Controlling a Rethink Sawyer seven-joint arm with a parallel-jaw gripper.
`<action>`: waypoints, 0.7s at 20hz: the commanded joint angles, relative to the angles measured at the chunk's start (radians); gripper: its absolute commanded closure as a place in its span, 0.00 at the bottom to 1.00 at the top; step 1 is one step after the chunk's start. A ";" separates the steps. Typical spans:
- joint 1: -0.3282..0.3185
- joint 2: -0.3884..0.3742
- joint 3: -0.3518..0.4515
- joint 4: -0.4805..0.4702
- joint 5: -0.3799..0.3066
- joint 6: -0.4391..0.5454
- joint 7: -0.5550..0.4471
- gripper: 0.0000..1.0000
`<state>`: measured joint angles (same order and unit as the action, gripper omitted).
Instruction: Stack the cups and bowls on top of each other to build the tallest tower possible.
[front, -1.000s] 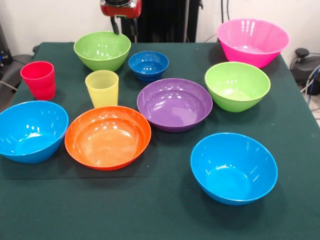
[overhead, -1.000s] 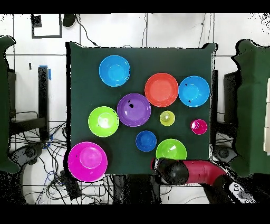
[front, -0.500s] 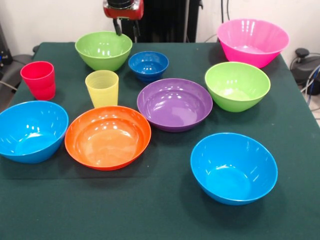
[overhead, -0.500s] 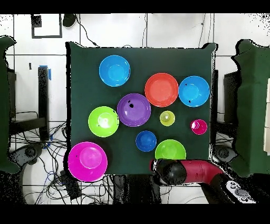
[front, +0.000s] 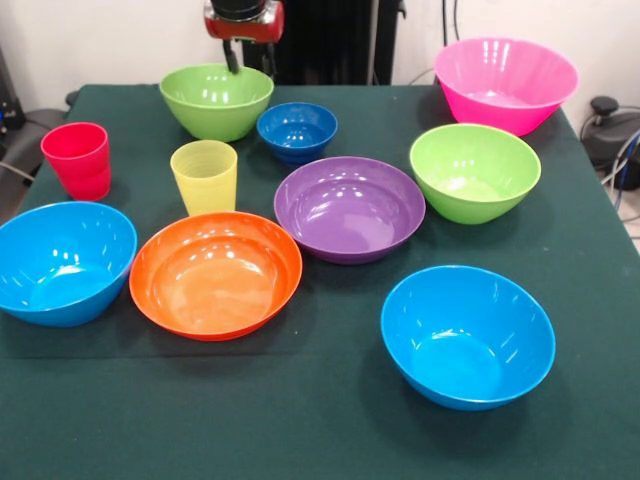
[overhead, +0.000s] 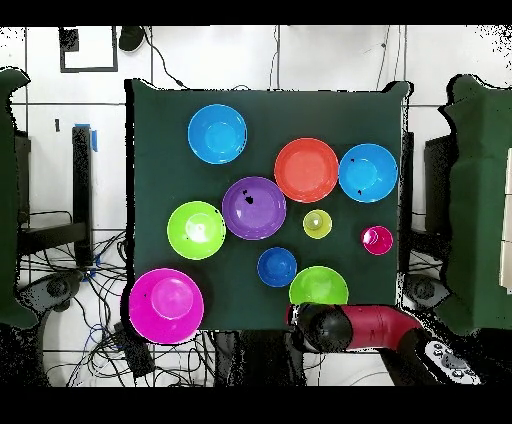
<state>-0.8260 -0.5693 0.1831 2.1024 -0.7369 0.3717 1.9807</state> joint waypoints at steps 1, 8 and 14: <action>0.062 0.068 -0.008 -0.117 -0.066 -0.119 0.065 0.00; 0.054 0.048 -0.007 -0.107 -0.036 -0.116 0.057 0.00; 0.062 0.040 -0.011 -0.108 -0.014 -0.116 0.062 0.00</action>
<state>-0.8040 -0.5457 0.1358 2.0965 -0.7455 0.3174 1.9807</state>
